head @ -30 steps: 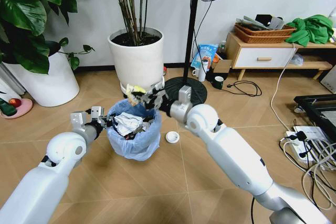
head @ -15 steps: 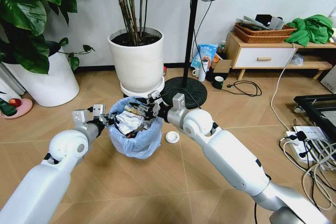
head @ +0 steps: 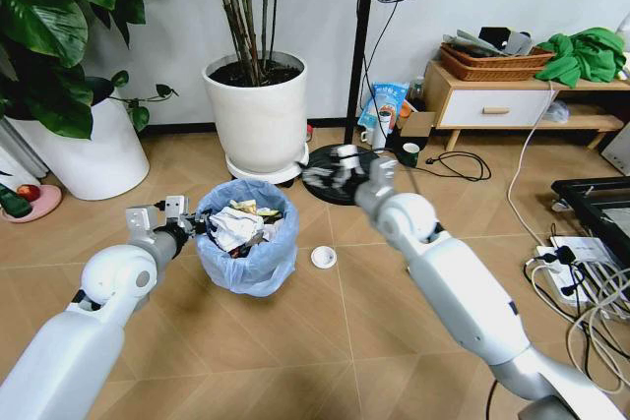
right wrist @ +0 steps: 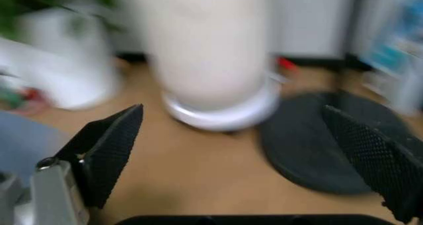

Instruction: Pick up the trash bin and place the garbage on the floor into it.

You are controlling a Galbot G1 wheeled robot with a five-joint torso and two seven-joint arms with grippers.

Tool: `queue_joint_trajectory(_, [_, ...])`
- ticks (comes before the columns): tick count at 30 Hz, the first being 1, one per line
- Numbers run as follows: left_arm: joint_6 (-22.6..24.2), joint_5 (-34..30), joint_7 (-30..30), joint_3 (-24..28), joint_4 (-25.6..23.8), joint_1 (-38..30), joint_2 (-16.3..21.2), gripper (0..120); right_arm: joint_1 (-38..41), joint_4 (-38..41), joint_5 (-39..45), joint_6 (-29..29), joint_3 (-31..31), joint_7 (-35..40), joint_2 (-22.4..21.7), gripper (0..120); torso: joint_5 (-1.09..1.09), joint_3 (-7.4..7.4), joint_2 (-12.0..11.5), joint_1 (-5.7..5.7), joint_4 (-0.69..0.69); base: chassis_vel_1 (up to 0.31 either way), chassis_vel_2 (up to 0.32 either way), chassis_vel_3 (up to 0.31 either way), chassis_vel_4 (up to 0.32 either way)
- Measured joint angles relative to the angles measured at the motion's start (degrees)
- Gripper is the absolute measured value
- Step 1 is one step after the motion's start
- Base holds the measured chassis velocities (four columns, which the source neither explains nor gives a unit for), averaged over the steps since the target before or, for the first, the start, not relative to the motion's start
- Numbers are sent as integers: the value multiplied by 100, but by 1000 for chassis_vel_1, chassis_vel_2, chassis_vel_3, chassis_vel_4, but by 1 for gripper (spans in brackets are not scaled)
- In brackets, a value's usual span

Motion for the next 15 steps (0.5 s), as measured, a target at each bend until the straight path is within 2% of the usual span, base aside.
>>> queue_joint_trajectory(5, [0,10,58,-121,-58,86,0,0,-358,-1118,-478,222,555,145,-81,100,0,0,0,0,0,0,0,0,0])
queue_joint_trajectory(7, [0,10,61,-126,-61,91,-3,0,-373,-1206,-491,225,585,165,-74,100,0,0,0,0,0,0,0,0,0])
queue_joint_trajectory(8, [-1,15,68,-149,-71,113,-13,0,-440,-1520,-518,225,690,240,-46,100,1,0,0,0,1,0,0,0,0])
queue_joint_trajectory(11, [-2,17,77,-164,-78,128,-14,0,-484,-1779,-531,225,769,288,-18,100,0,0,1,0,1,0,0,0,0])
queue_joint_trajectory(13, [-4,19,95,-187,-86,145,-13,0,-536,-2302,-538,255,944,417,59,100,0,0,1,0,1,0,0,0,0])
queue_joint_trajectory(15, [-4,19,98,-192,-87,146,-12,0,-544,-2429,-538,267,992,438,79,100,0,0,1,0,1,0,0,0,0])
